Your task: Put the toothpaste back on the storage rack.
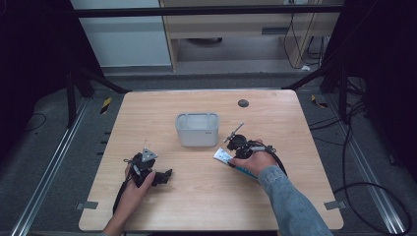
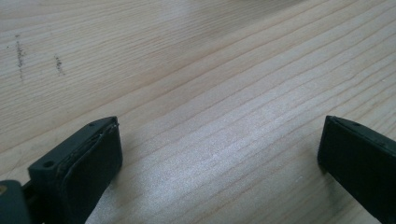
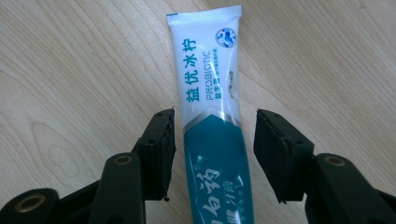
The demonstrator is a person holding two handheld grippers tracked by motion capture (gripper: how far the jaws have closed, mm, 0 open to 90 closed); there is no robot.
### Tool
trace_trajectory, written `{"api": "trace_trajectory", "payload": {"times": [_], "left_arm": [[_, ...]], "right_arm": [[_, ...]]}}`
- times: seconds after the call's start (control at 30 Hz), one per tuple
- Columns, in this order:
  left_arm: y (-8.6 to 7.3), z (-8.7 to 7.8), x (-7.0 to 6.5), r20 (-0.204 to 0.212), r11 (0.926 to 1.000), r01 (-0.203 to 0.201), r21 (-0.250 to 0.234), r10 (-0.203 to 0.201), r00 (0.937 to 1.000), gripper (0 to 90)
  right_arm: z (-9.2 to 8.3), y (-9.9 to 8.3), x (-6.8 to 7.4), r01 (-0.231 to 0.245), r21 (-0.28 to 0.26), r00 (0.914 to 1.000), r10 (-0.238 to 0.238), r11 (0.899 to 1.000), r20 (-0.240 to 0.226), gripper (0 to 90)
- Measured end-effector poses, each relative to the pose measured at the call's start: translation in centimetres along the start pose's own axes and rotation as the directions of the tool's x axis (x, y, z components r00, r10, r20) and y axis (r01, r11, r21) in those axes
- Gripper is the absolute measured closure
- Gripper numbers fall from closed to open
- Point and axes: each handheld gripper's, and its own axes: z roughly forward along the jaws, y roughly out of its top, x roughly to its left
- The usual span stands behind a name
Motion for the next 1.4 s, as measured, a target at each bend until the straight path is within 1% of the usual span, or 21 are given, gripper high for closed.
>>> {"api": "trace_trajectory", "payload": {"times": [0.13, 0.17, 0.2, 0.3, 0.33, 0.4, 0.47, 0.5, 0.57, 0.67, 0.73, 0.87, 0.9, 0.93, 0.97, 1.0, 1.03, 1.17, 1.23, 1.27, 1.4], "left_arm": [[0.0, 0.0, 0.0, 0.001, 1.0, -0.001, 0.0, 0.001, 1.0, 0.0], [0.0, 0.0, 0.0, 0.001, 1.0, -0.001, 0.0, 0.001, 1.0, 0.0], [0.0, 0.0, 0.0, 0.001, 1.0, -0.001, 0.0, 0.001, 1.0, 0.0], [0.0, 0.0, 0.0, 0.001, 1.0, -0.001, 0.0, 0.001, 1.0, 0.0], [0.0, 0.0, 0.0, 0.001, 1.0, -0.001, 0.0, 0.001, 1.0, 0.0], [0.0, 0.0, 0.0, 0.001, 1.0, -0.001, 0.0, 0.001, 1.0, 0.0], [0.0, 0.0, 0.0, 0.001, 1.0, -0.001, 0.0, 0.001, 1.0, 0.0], [0.0, 0.0, 0.0, 0.001, 1.0, -0.001, 0.0, 0.001, 1.0, 0.0], [0.0, 0.0, 0.0, 0.001, 1.0, -0.001, 0.0, 0.001, 1.0, 0.0], [0.0, 0.0, 0.0, 0.001, 1.0, -0.002, 0.0, 0.002, 1.0, 0.0], [0.0, 0.0, 0.0, 0.001, 1.0, -0.001, 0.0, 0.001, 1.0, 0.0], [0.0, 0.0, 0.0, 0.001, 1.0, -0.001, 0.0, 0.001, 1.0, 0.0], [0.0, 0.0, 0.0, 0.002, 1.0, -0.002, 0.0, 0.002, 1.0, 0.0], [0.0, 0.0, 0.0, 0.002, 1.0, -0.002, 0.0, 0.002, 1.0, 0.0], [0.0, 0.0, 0.0, 0.002, 1.0, -0.002, 0.0, 0.002, 1.0, 0.0], [0.0, 0.0, 0.0, 0.002, 1.0, -0.002, 0.0, 0.002, 1.0, 0.0], [0.0, 0.0, 0.0, 0.002, 1.0, -0.002, 0.0, 0.002, 1.0, 0.0], [0.0, 0.0, 0.0, 0.002, 1.0, -0.002, 0.0, 0.002, 1.0, 0.0], [0.0, 0.0, 0.0, 0.002, 1.0, -0.002, 0.0, 0.002, 1.0, 0.0], [0.0, 0.0, 0.0, 0.002, 1.0, -0.002, 0.0, 0.002, 1.0, 0.0], [0.0, 0.0, 0.0, 0.002, 1.0, -0.002, 0.0, 0.002, 1.0, 0.0]], "right_arm": [[0.5, 0.0, -0.1, 0.008, 0.016, 1.0, -0.008, 1.0, 0.0, 48.2], [0.6, 0.1, -0.1, -0.001, 0.021, 1.0, 0.001, 1.0, 0.002, 48.2], [0.7, 0.1, -0.2, 0.007, 0.023, 1.0, -0.007, 1.0, 0.003, 48.3], [0.9, 0.1, -0.2, -0.007, 0.034, 1.0, 0.007, 0.999, 0.0, 48.3], [1.0, 0.1, -0.3, 0.001, 0.034, 1.0, -0.001, 0.999, 0.0, 48.3], [1.1, 0.2, -0.2, -0.009, 0.041, 1.0, 0.009, 0.999, -0.003, 48.3], [1.2, 0.2, -0.3, 0.0, 0.043, 1.0, 0.0, 0.999, -0.007, 48.3], [1.2, 0.2, -0.2, -0.007, 0.046, 0.9999, 0.007, 0.999, -0.007, 48.3], [1.4, 0.2, -0.2, 0.005, 0.048, 1.0, -0.005, 0.999, -0.006, 48.5], [1.5, 0.2, -0.2, 0.003, 0.058, 1.0, -0.002, 0.998, -0.004, 48.8], [1.6, 0.2, -0.2, -0.002, 0.058, 1.0, 0.002, 0.998, -0.004, 48.9], [1.8, 0.3, -0.3, 0.006, 0.064, 1.0, -0.005, 0.998, -0.005, 48.8], [1.8, 0.3, -0.3, -0.007, 0.067, 1.0, 0.007, 0.998, -0.004, 48.9], [1.9, 0.3, -0.3, 0.006, 0.064, 1.0, -0.005, 0.998, -0.004, 48.9], [1.9, 0.3, -0.2, -0.004, 0.072, 1.0, 0.005, 0.997, -0.004, 48.9], [2.0, 0.3, -0.3, 0.003, 0.071, 1.0, -0.002, 0.997, -0.006, 48.9], [2.0, 0.4, -0.2, -0.004, 0.073, 1.0, 0.004, 0.997, -0.005, 48.9], [2.0, 0.4, -0.2, -0.005, 0.072, 1.0, 0.005, 0.997, -0.008, 49.4], [2.0, 0.4, -0.3, 0.005, 0.071, 0.9999, -0.004, 0.997, -0.01, 49.5], [2.0, 0.4, -0.3, -0.002, 0.073, 1.0, 0.002, 0.997, -0.009, 50.0], [2.0, 0.5, -0.3, 0.002, 0.071, 0.9999, -0.001, 0.997, -0.012, 51.0]]}}
